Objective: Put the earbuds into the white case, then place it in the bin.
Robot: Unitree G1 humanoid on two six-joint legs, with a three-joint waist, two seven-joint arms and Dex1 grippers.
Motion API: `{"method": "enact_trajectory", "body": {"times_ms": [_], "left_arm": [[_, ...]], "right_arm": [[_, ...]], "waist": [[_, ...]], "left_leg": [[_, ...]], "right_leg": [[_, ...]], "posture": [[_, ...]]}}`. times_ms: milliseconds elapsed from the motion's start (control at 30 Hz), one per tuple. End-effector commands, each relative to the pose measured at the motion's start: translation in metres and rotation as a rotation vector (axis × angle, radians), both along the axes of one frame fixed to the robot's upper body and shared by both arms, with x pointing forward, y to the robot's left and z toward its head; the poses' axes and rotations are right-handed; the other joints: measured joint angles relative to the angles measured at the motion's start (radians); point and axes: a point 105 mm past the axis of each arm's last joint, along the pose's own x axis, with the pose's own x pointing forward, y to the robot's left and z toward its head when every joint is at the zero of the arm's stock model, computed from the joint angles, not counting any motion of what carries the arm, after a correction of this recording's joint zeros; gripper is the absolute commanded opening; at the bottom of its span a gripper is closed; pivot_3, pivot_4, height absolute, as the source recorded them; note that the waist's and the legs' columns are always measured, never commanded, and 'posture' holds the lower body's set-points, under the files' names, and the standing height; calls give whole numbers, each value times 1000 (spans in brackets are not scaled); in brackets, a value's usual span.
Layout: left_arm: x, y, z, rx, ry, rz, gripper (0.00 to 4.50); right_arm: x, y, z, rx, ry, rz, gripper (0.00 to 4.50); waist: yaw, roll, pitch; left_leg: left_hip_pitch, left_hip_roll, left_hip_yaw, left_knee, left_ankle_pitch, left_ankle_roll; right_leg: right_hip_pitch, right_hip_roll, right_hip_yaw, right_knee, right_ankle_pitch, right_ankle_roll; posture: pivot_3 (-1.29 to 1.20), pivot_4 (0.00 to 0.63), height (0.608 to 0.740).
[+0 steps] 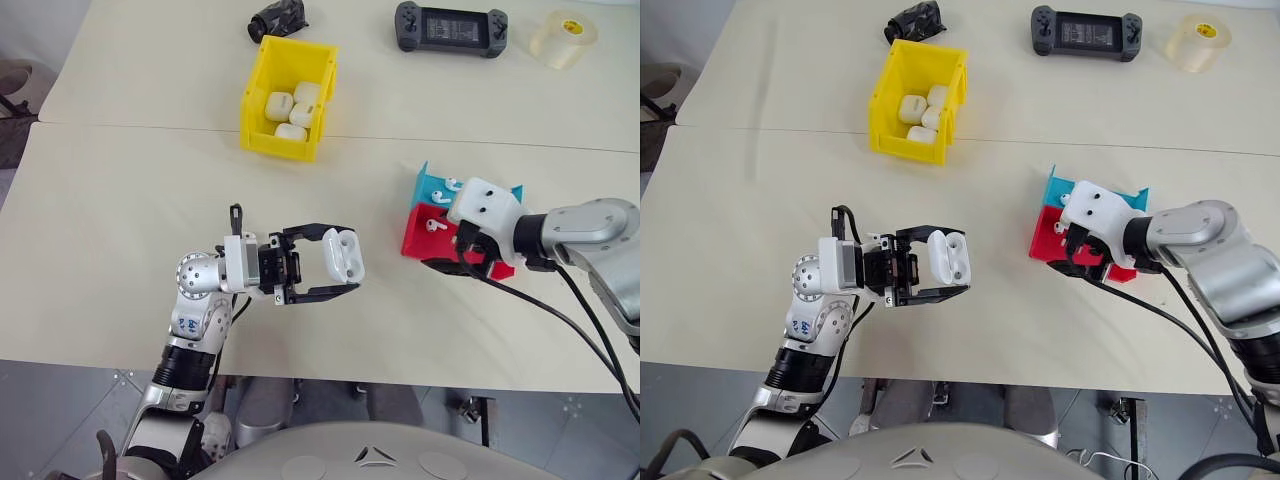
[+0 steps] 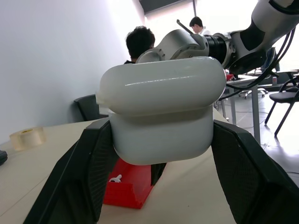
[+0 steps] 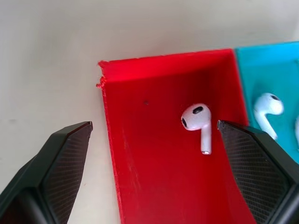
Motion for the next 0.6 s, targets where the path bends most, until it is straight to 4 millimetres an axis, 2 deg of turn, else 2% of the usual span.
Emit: {"method": "enact_trajectory", "body": {"times_ms": [33,600], "left_arm": [[-2,-4,9,-17,-38,-11,2856],[-4,-1,8,-14,-34,9,2856]], "right_arm": [[5,3,7,-25,-36,29,4486],[-3,13,7,-40,31,98,4486]], "waist": [[-1,0,0],[-1,0,0]], "left_leg": [[0,0,0,0,0,0],[0,0,0,0,0,0]], "right_leg": [[0,0,0,0,0,0],[0,0,0,0,0,0]], "posture": [[0,150,740],[0,150,740]]}}
